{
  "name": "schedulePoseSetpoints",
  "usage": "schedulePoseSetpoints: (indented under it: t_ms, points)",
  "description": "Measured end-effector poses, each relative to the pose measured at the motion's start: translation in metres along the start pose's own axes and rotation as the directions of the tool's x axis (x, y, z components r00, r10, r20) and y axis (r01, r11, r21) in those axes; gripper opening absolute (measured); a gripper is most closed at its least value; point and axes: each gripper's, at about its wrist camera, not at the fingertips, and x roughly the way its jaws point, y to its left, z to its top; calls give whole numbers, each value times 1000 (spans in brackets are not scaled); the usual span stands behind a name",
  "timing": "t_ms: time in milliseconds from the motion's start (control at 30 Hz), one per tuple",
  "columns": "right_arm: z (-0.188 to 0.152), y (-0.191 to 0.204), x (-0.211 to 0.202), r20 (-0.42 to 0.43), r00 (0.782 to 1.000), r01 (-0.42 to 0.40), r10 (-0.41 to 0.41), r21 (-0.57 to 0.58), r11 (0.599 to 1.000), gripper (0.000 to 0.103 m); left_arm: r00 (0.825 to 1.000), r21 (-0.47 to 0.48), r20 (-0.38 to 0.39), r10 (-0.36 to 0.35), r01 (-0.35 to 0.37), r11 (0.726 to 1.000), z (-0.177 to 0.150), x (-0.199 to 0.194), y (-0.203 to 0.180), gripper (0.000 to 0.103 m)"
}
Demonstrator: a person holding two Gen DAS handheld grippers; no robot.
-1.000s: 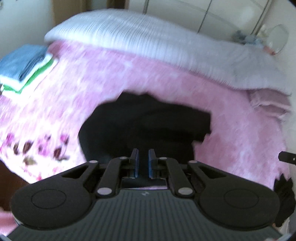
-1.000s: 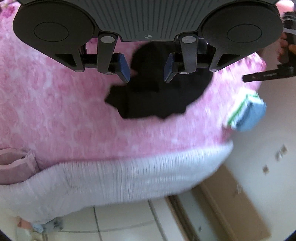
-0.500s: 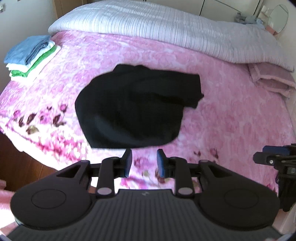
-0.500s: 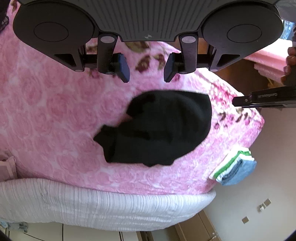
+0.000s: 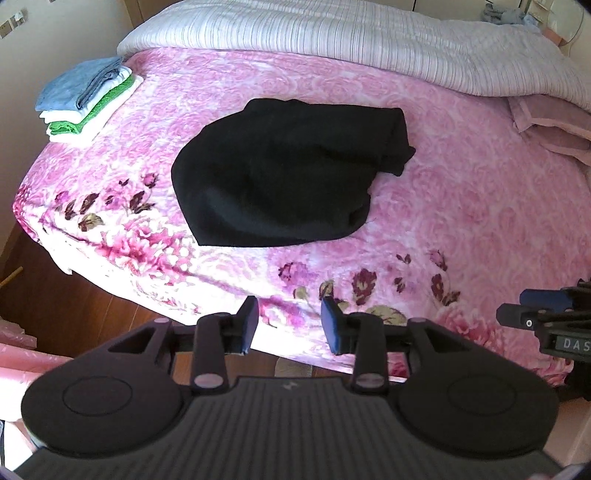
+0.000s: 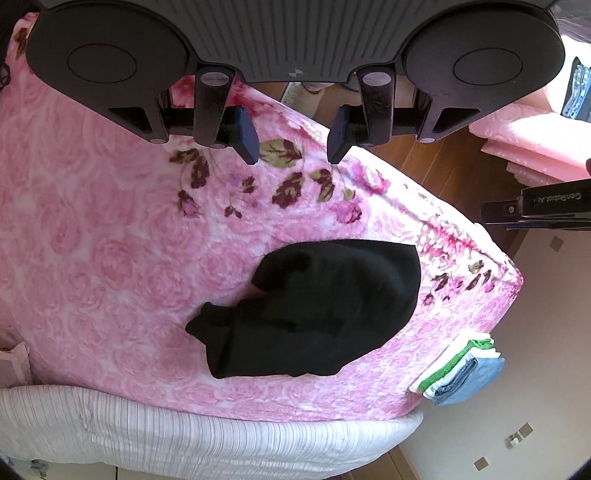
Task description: Fold clothes
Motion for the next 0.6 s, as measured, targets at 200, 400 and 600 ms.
schedulePoseSetpoints:
  t_ms: [200, 400, 600]
  points:
    - [-6, -3, 0, 10, 1000, 1, -1, -13, 1000, 45, 1000, 11, -1, 9, -9, 1000, 0, -2, 1, 35]
    - [-6, -2, 3, 7, 1000, 7, -7, 0, 1000, 45, 1000, 25, -6, 6, -6, 1000, 2, 1, 4, 35]
    - [4, 6, 9, 9, 1000, 25, -25, 0, 1000, 45, 1000, 30, -4, -21, 21, 999, 10, 11, 15, 35]
